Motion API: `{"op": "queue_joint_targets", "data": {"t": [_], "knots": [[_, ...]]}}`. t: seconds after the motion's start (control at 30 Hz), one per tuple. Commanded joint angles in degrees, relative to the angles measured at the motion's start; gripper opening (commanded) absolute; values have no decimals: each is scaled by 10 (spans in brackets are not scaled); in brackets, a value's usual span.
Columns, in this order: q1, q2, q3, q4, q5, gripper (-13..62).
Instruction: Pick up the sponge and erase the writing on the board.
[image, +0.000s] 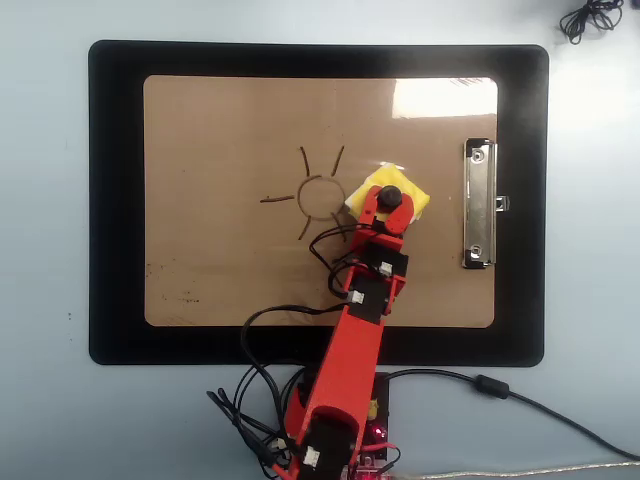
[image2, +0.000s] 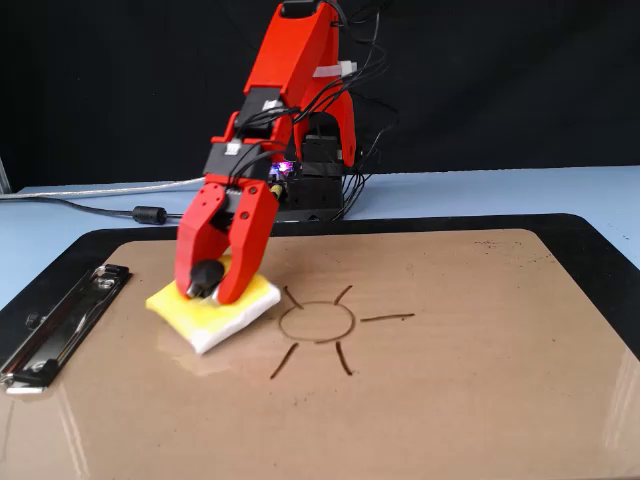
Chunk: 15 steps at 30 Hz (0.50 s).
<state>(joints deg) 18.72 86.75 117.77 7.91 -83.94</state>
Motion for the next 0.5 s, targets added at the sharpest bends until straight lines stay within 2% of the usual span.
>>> {"op": "queue_joint_targets", "data": {"t": [0.0,0.27,0.33,0.47], "knots": [[7,48,47,10,-1,-79],[0,345,308,8,-4,-79],[-11,355,322,5,-3,-79],[-113,322,319,-46,-39,-79]]}}
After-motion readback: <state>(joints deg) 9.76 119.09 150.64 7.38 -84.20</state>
